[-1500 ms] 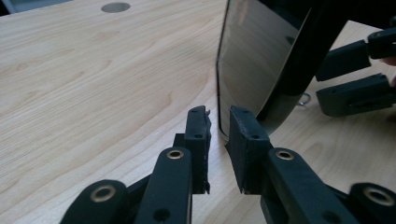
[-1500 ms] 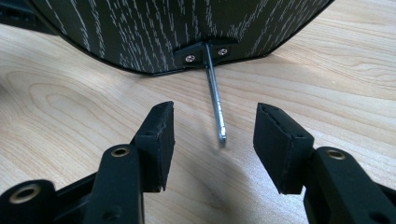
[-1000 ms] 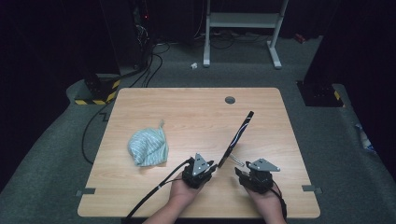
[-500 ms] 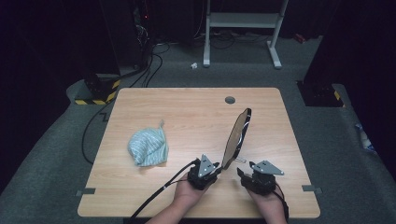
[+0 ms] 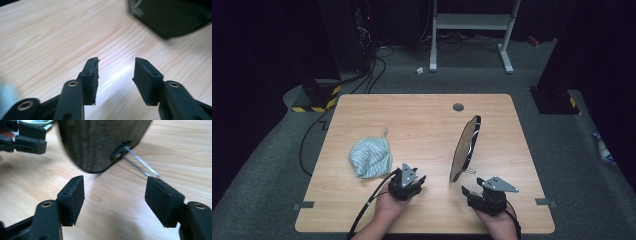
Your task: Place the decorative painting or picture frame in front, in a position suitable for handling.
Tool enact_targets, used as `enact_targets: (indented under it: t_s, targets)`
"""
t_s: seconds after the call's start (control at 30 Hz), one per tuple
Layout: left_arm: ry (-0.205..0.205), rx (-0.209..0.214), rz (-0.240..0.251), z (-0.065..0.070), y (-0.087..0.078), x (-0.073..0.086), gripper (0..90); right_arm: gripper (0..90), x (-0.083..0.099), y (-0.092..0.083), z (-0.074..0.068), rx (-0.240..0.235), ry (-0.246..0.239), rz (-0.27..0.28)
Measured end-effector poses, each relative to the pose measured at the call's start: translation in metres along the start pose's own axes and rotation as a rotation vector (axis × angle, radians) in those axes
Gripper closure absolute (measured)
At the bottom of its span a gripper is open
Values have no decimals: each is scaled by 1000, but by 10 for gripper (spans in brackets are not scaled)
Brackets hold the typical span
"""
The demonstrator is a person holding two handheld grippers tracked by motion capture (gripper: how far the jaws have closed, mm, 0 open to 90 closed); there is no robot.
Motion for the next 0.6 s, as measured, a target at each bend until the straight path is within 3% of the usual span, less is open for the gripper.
enact_targets:
  t_s: [0.23,0.3,0.4,0.6]
  targets:
    - [-26,-47,-58,-25,-21,39,485,279,-8,10,-23,-12,-32,29]
    - [-52,-38,-43,-27,-25,41,471,307,-13,14,-27,-1,-49,47]
    - [-75,-44,-67,-33,-26,45,436,373,-22,20,-30,16,-60,73]
    - [-135,-21,-71,-39,-26,47,404,461,-30,26,-27,36,-48,90]
Point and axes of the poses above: each handheld gripper's, and its own axes: y roughly forward along the jaws, x roughly out of its underside, z roughly to its right, the point moved 7 cm from there along y, roughly forward along the jaws, and after that the axes turned 2 degrees about -z, right-handed, at the moved point
